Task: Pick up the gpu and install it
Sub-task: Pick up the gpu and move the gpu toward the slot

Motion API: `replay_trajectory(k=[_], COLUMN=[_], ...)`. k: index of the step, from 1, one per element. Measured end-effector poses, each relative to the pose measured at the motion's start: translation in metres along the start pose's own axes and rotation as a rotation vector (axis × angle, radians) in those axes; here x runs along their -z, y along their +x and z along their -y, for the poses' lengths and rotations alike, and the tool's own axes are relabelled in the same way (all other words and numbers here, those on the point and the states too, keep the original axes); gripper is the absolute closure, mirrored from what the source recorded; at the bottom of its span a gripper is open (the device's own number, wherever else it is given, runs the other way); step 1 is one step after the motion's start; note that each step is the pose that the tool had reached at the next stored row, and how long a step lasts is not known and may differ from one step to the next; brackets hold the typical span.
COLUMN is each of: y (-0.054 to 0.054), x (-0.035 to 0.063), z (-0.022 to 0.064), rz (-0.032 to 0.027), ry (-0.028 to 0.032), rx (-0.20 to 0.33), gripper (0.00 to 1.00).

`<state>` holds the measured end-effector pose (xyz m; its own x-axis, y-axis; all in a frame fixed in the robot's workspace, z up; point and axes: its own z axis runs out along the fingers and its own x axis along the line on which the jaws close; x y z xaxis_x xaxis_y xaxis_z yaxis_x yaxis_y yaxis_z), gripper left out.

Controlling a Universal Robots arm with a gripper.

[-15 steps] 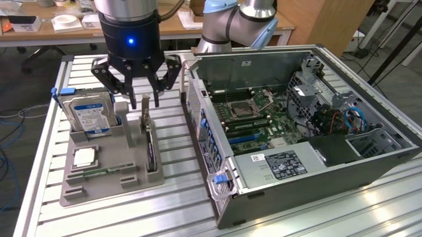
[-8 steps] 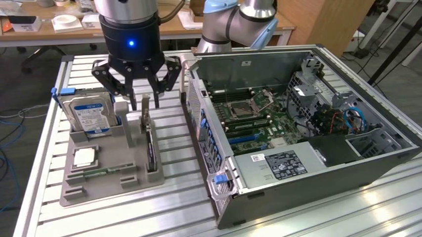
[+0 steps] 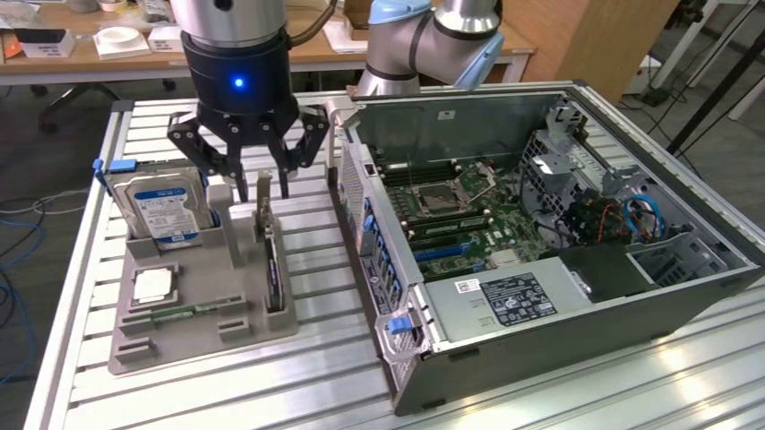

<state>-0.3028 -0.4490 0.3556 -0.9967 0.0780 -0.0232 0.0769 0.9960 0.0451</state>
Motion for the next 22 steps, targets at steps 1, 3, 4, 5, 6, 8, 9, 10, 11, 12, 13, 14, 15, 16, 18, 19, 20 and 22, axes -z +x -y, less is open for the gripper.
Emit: replay_trajectory(k=[1, 3, 4, 5, 6, 8, 9, 10, 11, 12, 13, 14, 15, 16, 18, 19, 20, 22], y=[0.0, 0.0, 0.0, 0.0, 0.0, 0.0, 0.0001, 0.0001, 0.0001, 0.0001, 0.0001, 0.0001, 0.0001, 0.0001, 0.0001, 0.0002, 0.0002, 0.0002], x=[-0.0004, -0.0012, -0.0015, -0.0019, -0.0023, -0.003, -0.0034, -0.0038, -0.0041, -0.0044, -0.0048, -0.0051, -0.0054, -0.0057, -0.0064, -0.0067, -0.007, -0.0077], z=[0.0, 0.0, 0.0001, 0.0001, 0.0001, 0.0001, 0.0002, 0.0002, 0.0002, 0.0002, 0.0002, 0.0002, 0.0002, 0.0003, 0.0003, 0.0003, 0.0003, 0.0004], rz=[0.0, 0.0, 0.0, 0.0, 0.0, 0.0001, 0.0, 0.0, 0.0, 0.0, 0.0, 0.0, 0.0, 0.0, 0.0, 0.0, 0.0, 0.0], ry=[0.0, 0.0, 0.0001, 0.0, 0.0, 0.0, 0.0, 0.0, 0.0001, 0.0, 0.0, 0.0001, 0.0, 0.0001, 0.0001, 0.0001, 0.0001, 0.0001], rx=[0.0, 0.0, 0.0, 0.0, 0.0, 0.0, 0.0, 0.0, 0.0, 0.0, 0.0, 0.0, 0.0, 0.0, 0.0, 0.0, 0.0, 0.0], gripper=[0.53, 0.53, 0.53, 0.53, 0.53, 0.53, 0.53, 0.53, 0.53, 0.53, 0.53, 0.53, 0.53, 0.53, 0.53, 0.53, 0.53, 0.53])
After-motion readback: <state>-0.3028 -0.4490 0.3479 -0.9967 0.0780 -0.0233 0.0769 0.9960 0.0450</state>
